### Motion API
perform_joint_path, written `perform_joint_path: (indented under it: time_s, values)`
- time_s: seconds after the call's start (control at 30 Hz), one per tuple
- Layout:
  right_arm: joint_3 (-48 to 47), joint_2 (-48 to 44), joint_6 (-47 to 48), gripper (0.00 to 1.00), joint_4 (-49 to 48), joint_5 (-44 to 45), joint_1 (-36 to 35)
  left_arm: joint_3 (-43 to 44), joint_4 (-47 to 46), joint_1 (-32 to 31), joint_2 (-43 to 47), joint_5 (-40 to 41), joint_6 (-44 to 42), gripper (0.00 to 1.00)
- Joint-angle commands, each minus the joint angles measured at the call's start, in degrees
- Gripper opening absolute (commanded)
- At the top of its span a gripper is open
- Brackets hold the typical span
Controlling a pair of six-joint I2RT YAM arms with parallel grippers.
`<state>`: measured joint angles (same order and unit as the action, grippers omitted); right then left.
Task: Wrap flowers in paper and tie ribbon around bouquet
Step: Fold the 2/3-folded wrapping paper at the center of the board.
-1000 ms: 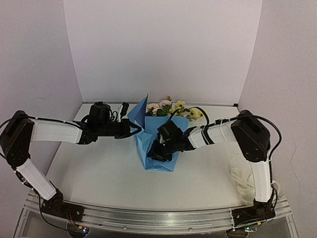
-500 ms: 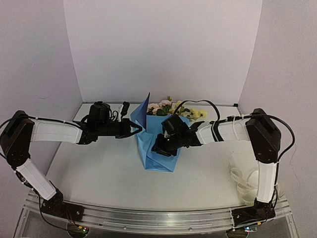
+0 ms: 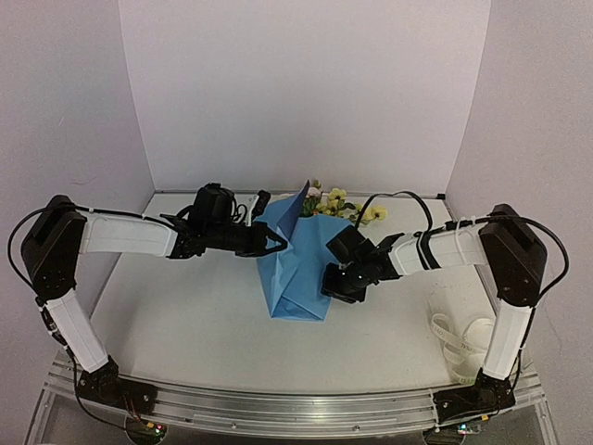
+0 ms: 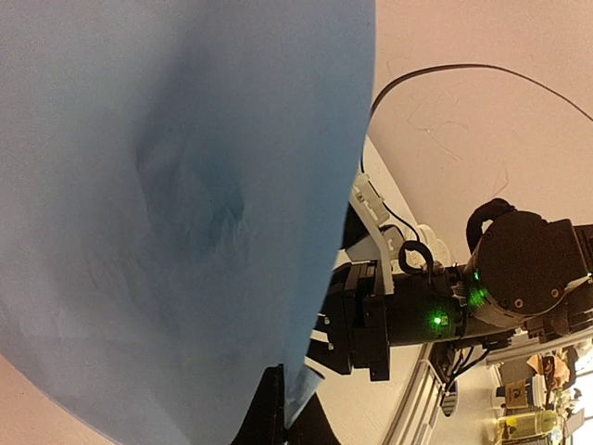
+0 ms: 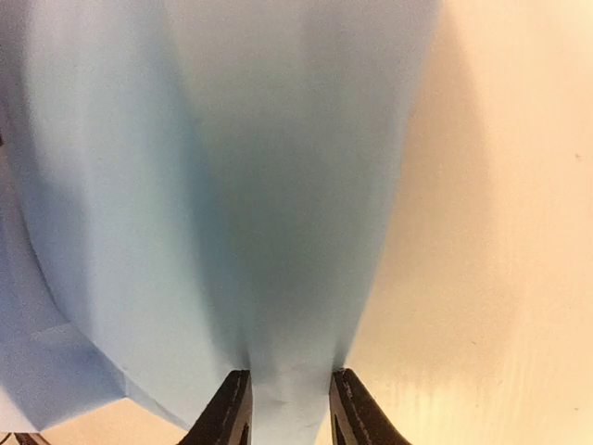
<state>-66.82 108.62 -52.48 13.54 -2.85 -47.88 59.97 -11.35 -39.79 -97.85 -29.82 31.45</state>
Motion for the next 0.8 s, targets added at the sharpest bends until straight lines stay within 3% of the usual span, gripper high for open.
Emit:
perform_joint_path:
  time_s: [0.0, 0.13, 0.5, 0.77]
  values:
    - [2.4, -2.4, 0.5, 0.38, 0.0, 2.7, 0.2, 6.7, 6.2, -2.0, -2.9, 1.8, -4.4, 0.00]
    - [6.8, -3.2, -1.4, 0.43, -6.2, -0.4, 1.5, 10.3, 9.2, -3.8, -6.0, 2.8, -5.7, 0.00]
    - [14.8, -3.2, -7.8, 0.39, -21.1, -7.3, 3.6, 22.7, 18.2, -9.4, -17.6, 5.5, -9.3, 0.00]
    - [19.0, -8.8, -9.2, 0.40, -20.8, -4.2, 3.7, 23.8, 16.7, -9.7, -20.5, 4.9, -9.5, 0.31]
